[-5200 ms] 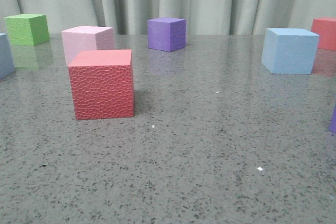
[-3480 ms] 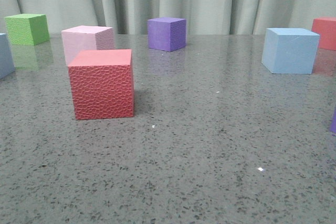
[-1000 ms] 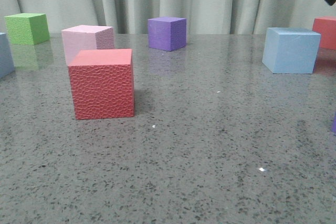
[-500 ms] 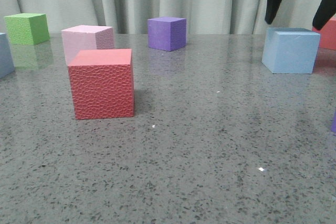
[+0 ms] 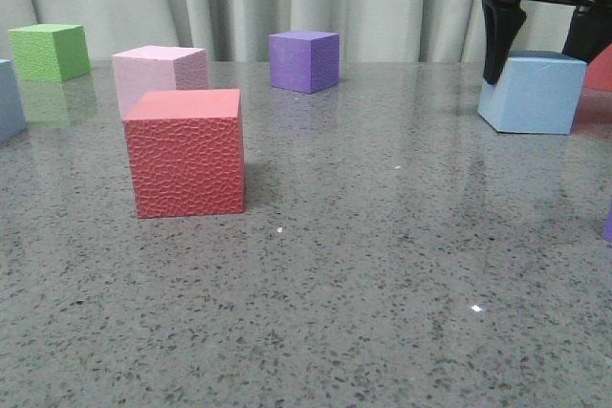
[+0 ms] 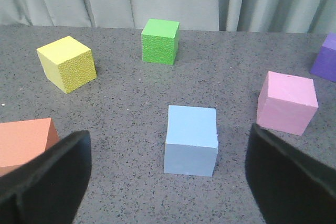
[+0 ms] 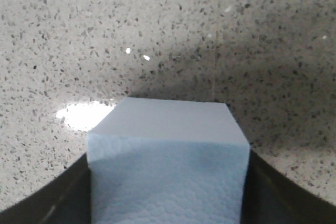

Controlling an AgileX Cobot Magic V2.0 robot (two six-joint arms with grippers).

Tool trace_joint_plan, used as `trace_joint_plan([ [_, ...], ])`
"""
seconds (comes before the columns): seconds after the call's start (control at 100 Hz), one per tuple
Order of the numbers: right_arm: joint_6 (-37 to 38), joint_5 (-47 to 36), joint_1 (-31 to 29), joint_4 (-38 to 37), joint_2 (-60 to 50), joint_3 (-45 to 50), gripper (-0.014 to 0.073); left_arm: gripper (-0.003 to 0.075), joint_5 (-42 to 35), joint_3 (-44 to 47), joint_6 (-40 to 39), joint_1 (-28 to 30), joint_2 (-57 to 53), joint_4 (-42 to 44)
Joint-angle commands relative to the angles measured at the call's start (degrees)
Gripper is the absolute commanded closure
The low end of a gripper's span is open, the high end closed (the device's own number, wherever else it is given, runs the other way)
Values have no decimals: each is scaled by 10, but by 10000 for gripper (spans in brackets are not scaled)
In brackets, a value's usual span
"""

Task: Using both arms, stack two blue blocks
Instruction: 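Carry the light-blue cube with the right gripper beside the purple cube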

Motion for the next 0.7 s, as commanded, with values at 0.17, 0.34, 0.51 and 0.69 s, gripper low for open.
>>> trace_joint_plan([
  [0.17,-4,-2,0,-3,-30,-18,174,155,-39,-21,-1,1,4,-9],
  [0.34,-4,15,5,1,-34,-30,174,155,-39,-21,-1,1,4,-9],
  [0.51,31,36,47,-11,-35,-91,174,155,-39,-21,-1,1,4,-9],
  [0.69,94,56,118,-64,-27,-137,174,155,-39,-21,-1,1,4,-9],
])
